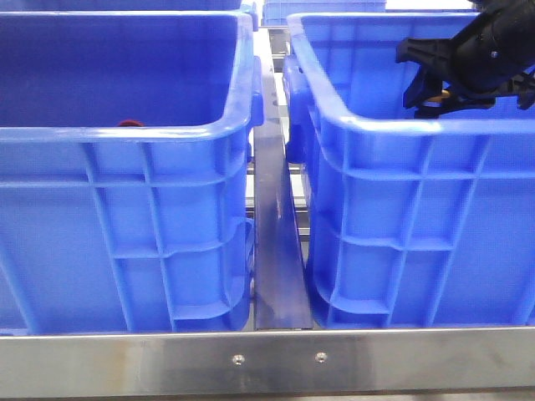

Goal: Pick red and yellow buttons and place in box
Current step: 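Lower the yellow button into the empty crate and release it, then move the left gripper back over the button crate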

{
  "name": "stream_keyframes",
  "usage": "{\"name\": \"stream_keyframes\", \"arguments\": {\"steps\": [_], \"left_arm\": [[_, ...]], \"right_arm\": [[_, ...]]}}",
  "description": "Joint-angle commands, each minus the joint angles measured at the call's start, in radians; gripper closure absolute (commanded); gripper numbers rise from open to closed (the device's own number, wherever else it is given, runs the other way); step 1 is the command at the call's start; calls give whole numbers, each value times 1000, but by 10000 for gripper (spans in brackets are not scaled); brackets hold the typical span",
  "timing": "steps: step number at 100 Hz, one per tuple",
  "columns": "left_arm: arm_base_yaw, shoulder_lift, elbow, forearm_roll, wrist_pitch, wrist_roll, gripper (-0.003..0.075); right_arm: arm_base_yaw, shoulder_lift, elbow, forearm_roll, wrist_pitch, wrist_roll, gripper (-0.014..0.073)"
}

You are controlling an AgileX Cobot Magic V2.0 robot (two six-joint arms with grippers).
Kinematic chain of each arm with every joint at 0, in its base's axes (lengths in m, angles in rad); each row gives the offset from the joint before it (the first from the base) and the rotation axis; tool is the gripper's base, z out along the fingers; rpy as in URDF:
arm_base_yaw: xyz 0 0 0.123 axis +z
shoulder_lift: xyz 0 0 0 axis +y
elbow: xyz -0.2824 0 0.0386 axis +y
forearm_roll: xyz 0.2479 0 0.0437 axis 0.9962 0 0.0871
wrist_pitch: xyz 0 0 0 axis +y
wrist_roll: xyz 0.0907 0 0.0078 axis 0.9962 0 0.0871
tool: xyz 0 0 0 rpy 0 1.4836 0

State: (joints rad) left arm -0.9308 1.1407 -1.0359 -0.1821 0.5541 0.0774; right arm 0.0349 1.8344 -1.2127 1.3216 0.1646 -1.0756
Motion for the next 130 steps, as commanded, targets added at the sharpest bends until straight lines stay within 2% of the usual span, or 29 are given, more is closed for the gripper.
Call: {"name": "stream_keyframes", "arguments": {"steps": [1, 14, 21, 26, 55, 76, 102, 130], "left_arm": [[-6, -21, -29, -12, -73, -3, 304], [-6, -21, -29, -12, -73, -3, 304], [-6, -21, -29, -12, -73, -3, 304], [-6, -21, -29, -12, -73, -3, 304], [-6, -21, -29, -12, -73, -3, 304], [-6, -21, -29, -12, -73, -3, 304], [-6, -21, -29, -12, -76, -3, 304], [-4, -21, -29, -8, -76, -3, 304]], "right_arm": [[-3, -38, -29, 10, -2, -10, 363], [-3, -38, -29, 10, 4, -10, 119], [-3, -38, -29, 10, 11, -10, 42], [-3, -39, -29, 10, 16, -10, 21], [-4, -73, -29, 10, 33, -10, 27], [-4, -167, 5, 1, 74, -10, 27], [-4, -394, 175, -85, 43, -10, 27], [-4, -738, 397, -87, 55, -10, 27]]}}
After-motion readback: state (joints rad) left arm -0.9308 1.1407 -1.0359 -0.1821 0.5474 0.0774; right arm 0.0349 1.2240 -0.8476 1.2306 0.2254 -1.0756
